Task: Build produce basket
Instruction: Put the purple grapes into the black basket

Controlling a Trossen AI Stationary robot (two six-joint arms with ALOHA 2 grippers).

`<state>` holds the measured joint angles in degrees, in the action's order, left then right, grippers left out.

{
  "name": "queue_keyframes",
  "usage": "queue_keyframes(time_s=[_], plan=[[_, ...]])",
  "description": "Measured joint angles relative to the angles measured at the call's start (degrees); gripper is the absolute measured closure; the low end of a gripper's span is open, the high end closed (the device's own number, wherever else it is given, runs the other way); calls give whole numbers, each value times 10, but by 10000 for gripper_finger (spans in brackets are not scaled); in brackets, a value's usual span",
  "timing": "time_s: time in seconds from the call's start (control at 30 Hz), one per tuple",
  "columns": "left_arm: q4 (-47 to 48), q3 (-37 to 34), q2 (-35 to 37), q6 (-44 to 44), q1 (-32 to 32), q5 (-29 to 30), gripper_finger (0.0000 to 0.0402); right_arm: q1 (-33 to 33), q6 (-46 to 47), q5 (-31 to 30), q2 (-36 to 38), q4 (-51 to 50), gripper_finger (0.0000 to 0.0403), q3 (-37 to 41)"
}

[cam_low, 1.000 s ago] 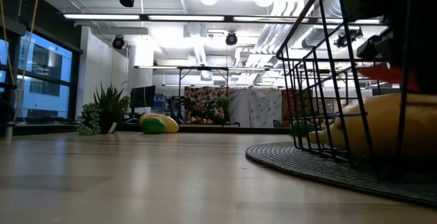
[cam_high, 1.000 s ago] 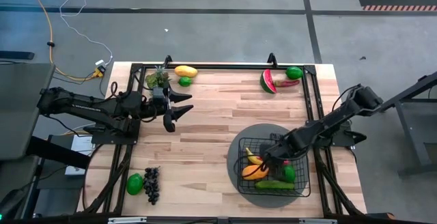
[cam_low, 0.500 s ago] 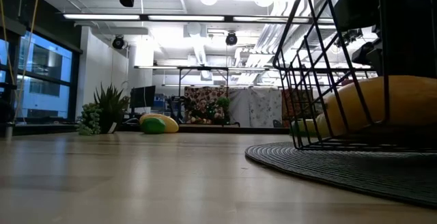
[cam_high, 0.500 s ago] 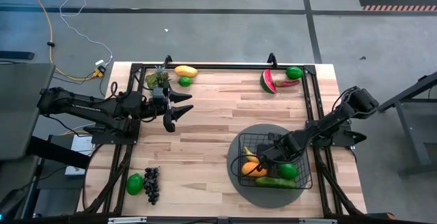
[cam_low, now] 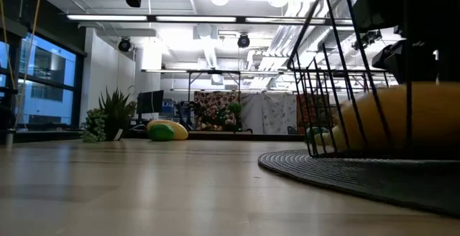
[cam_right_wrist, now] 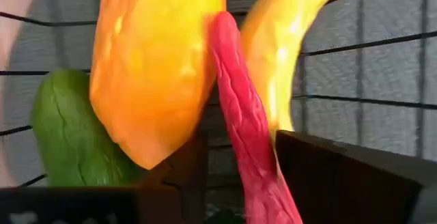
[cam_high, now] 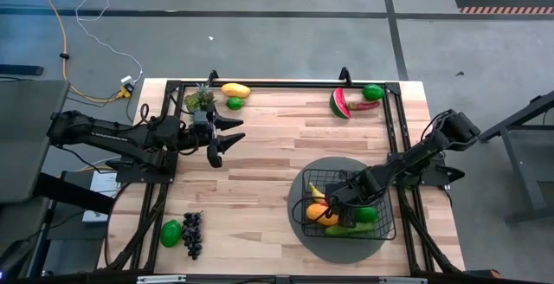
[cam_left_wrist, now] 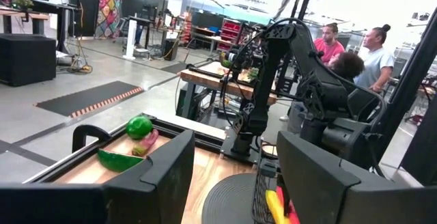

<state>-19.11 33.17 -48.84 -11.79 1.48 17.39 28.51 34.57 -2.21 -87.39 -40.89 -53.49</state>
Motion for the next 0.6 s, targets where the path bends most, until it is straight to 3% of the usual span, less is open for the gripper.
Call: queue_keyframes(time_s=[0.2, 0.6], plan=[[0, 0, 0, 0, 0, 0, 202, 0, 1, 14, 15, -2, 218, 0], [0, 0, 0, 0, 0, 0, 202, 0, 35, 26, 96, -5, 215, 0]])
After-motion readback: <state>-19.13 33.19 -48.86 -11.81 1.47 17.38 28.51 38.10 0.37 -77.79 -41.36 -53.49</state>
